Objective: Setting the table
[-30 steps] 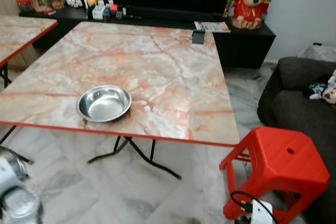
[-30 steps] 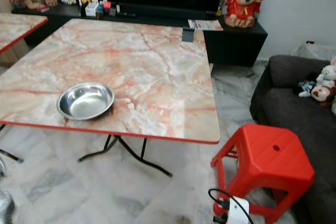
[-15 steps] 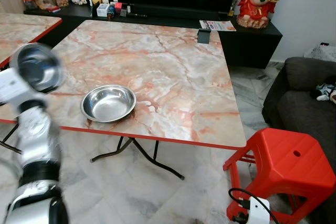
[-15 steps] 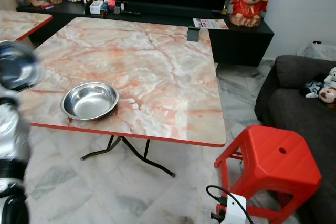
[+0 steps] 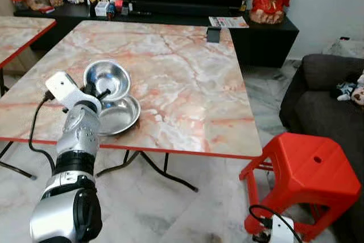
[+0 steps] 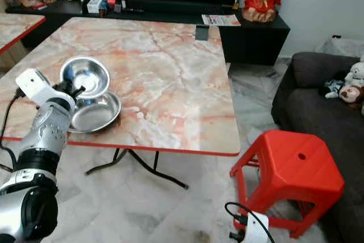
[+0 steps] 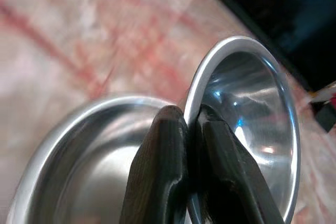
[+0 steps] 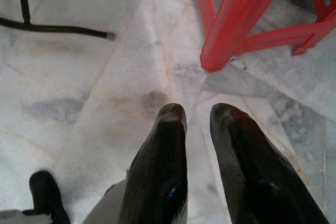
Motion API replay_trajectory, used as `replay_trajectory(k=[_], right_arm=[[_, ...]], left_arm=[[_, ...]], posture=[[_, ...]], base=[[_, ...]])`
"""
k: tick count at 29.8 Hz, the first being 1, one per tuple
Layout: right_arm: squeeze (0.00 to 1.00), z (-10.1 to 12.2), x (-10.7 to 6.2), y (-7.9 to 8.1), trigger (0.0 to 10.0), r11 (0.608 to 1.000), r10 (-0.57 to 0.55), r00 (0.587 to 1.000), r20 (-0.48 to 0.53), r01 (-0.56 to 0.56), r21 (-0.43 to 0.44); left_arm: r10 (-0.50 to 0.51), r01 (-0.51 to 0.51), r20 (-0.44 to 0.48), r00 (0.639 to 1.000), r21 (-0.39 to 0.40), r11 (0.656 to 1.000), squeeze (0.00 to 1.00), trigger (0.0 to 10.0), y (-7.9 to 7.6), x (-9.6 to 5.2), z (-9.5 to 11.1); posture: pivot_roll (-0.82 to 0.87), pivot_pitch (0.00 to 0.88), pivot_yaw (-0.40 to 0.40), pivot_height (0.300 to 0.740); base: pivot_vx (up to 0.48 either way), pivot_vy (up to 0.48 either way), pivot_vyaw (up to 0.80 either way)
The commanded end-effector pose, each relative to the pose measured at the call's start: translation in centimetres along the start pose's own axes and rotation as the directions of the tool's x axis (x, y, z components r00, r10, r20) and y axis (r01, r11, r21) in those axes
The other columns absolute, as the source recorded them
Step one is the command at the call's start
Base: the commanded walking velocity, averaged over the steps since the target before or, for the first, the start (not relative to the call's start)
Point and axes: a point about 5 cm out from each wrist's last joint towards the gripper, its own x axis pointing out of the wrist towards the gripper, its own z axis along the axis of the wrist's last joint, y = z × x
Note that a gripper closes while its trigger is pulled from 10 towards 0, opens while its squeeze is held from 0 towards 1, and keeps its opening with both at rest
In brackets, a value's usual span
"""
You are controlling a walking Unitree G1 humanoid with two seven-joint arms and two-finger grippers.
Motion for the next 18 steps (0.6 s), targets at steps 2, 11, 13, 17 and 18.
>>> replay_trajectory(k=[2,11,13,17,18], right_arm=[[0.00,0.1,0.0,-0.3,10.0,1.000,-0.011,1.000,0.002,0.011,0.012],[0.00,0.1,0.0,0.2,10.0,1.000,0.001,1.000,-0.001,-0.001,0.005],[0.00,0.1,0.0,0.2,10.0,1.000,0.001,1.000,0.000,-0.001,0.005],[0.00,0.0,0.0,0.2,10.0,1.000,0.003,1.000,-0.001,-0.003,0.007],[0.00,0.0,0.0,0.2,10.0,1.000,0.003,1.000,-0.002,-0.003,0.007]], left_arm=[[0.030,-0.030,-0.029,0.999,-0.031,0.999,0.00,10.0,0.3,-0.1,-0.1],[0.098,-0.106,-0.138,0.986,-0.055,0.993,0.00,10.0,0.9,-1.0,-1.0],[0.106,-0.115,-0.148,0.983,-0.054,0.992,0.00,10.0,0.8,-1.1,-1.1],[0.125,-0.135,-0.165,0.978,-0.055,0.989,0.00,10.0,0.6,-1.3,-1.3],[0.129,-0.141,-0.157,0.979,-0.063,0.988,0.00,10.0,0.5,-1.3,-1.2]], posture=[[-0.04,0.000,-0.019,0.740],[-0.02,0.000,-0.017,0.740],[-0.02,0.000,-0.017,0.740],[-0.02,0.000,-0.011,0.740],[-0.02,0.000,-0.008,0.740]], base=[[0.000,0.000,0.00],[0.000,0.000,0.00],[0.000,0.000,0.00],[0.000,0.000,0.00],[0.000,0.000,0.00]])
